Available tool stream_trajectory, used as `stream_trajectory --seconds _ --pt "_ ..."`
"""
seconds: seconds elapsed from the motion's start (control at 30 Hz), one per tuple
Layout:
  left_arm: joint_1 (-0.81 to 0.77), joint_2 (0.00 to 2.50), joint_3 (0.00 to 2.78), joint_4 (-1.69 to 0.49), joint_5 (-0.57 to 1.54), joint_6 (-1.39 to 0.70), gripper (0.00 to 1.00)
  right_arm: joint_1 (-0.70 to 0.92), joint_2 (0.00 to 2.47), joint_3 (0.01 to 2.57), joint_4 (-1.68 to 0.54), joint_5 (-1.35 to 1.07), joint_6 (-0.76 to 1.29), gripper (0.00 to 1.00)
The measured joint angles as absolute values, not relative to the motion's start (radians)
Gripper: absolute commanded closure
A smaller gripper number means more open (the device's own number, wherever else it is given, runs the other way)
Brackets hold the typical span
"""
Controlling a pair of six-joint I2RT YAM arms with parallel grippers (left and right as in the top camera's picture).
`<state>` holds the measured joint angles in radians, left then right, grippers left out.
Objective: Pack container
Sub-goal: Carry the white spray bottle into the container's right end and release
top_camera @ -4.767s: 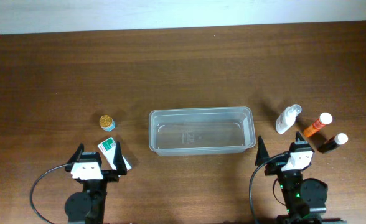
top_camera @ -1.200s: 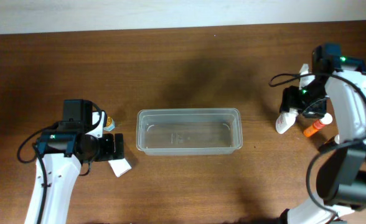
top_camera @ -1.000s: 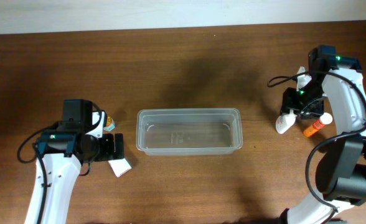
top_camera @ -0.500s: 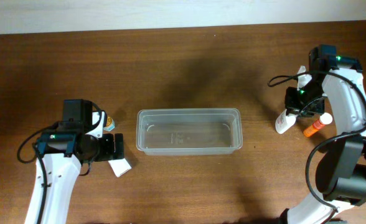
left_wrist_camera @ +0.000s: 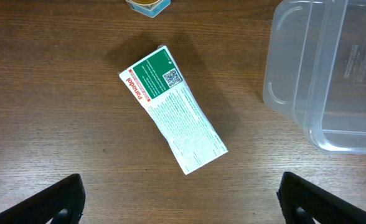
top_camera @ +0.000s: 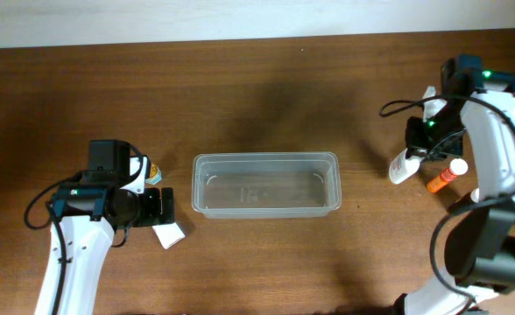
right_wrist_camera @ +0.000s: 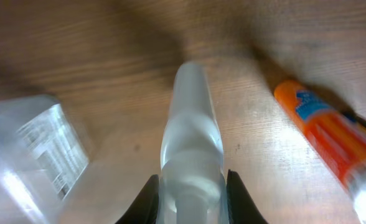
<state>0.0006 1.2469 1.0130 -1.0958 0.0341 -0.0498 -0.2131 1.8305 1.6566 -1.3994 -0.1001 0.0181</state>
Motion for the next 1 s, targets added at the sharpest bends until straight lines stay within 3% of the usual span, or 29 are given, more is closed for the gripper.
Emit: stream_trajectory --seconds 0.2,0.4,0.7,1.0 --pt "0.001 1.247 1.013 -1.096 0.034 -0.05 0.01 -0.135 1.655 1.731 -1.504 -0.131 0.018 0.92" --pt "0.001 1.246 1.013 -1.096 0.035 -0.05 0.01 0.094 1.53 1.745 -1.526 -0.152 0.083 0.91" --pt "0.001 1.247 1.013 -1.096 0.035 -0.05 0.01 0.299 1.611 1.728 -1.469 -0.104 0.229 0.92" --pt "0.001 1.247 1.013 -1.096 0.035 -0.05 0.01 0.332 1.734 1.568 -1.319 -0.068 0.312 0.92"
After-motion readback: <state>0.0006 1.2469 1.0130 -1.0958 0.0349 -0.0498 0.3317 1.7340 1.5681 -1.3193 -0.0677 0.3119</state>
